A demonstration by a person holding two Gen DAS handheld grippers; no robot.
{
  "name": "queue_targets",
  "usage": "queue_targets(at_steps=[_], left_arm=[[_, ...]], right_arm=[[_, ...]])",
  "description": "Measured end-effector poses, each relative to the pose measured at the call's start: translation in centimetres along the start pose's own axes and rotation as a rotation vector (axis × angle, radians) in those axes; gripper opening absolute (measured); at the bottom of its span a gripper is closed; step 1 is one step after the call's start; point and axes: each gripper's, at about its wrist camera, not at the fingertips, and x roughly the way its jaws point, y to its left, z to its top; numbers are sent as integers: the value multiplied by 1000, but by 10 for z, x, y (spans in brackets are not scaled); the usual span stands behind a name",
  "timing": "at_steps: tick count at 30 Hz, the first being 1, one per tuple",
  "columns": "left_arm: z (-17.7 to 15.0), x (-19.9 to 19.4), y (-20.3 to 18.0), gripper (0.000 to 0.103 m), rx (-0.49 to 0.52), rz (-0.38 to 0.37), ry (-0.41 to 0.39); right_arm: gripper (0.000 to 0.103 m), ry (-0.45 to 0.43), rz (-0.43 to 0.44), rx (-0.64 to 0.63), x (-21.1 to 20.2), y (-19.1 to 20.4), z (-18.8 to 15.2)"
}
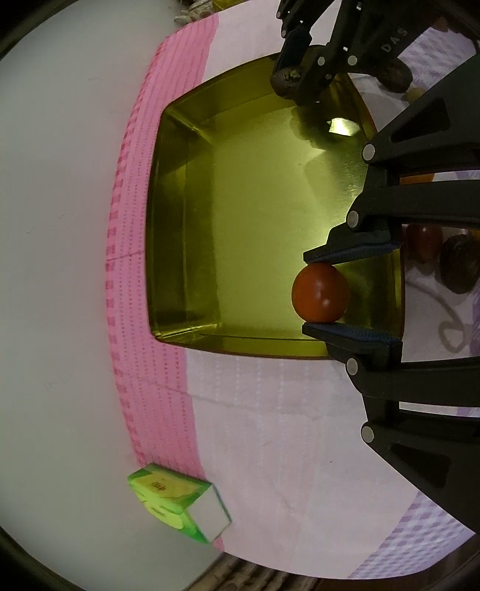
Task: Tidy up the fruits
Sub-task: 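Carry the tomato in the left gripper into the tin while the right carries the dark fruit there, then open both grippers to drop the tomato and dark fruit into the tin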
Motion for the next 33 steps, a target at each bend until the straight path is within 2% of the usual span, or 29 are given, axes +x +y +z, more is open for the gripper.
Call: queue_targets(at_steps=[20, 26, 29, 33], left_arm=[[-7, 5, -6, 32, 4, 23, 11], [-6, 3, -3, 33, -16, -6, 17], [-6, 3, -3, 36, -16, -7, 18], [-5, 1, -3, 42, -18, -13, 14]], right_arm=[[33, 11, 13, 4, 1, -2, -4], [36, 6, 25, 8, -3, -3, -5], [42, -8, 24, 1, -8, -2, -4], [43, -14, 29, 9, -12, -1, -3]])
